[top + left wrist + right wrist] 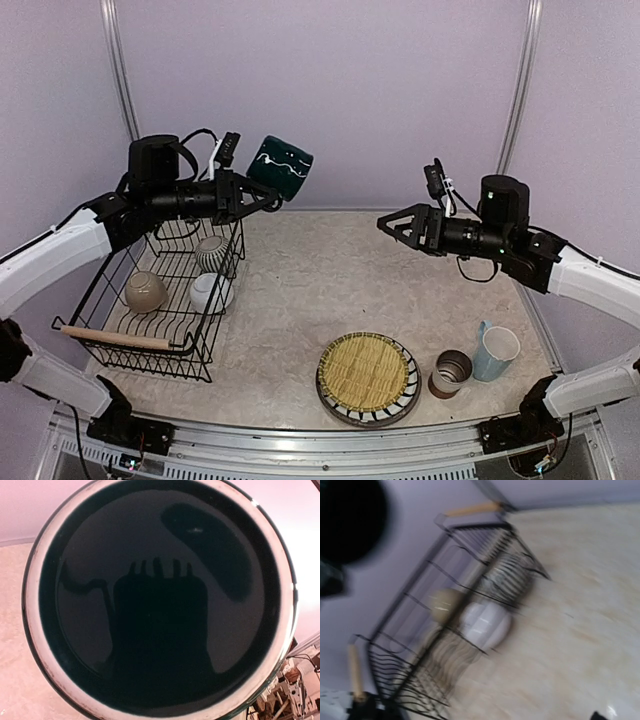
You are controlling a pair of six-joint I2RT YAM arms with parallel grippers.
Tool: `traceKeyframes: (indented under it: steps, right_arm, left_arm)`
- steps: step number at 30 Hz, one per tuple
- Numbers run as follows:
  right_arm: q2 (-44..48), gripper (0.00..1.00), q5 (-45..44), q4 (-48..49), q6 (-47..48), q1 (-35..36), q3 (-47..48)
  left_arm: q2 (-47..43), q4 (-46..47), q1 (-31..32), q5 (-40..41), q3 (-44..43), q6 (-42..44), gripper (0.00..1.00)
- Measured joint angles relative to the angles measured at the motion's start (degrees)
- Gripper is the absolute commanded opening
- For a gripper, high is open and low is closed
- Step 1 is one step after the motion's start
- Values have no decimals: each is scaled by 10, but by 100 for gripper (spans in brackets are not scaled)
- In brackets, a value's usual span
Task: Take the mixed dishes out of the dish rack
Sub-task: Pass from the left arm to the right
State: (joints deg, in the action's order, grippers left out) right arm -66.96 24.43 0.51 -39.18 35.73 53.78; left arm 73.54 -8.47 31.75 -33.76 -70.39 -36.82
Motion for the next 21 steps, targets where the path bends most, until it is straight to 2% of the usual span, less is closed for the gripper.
traceKeyframes:
  steps: [7,15,21]
  right_arm:
    - [7,94,50,130,-32,5,-29]
    - [4,79,70,234,-76,9,-48]
    - [-21,71,83,305,-122,10,-66]
  left_arm:
    - [130,107,66,-41,-4,-58,0]
    - [223,234,104,-88,-21,-143,0]
    - [258,286,123,-110,-33,-170,0]
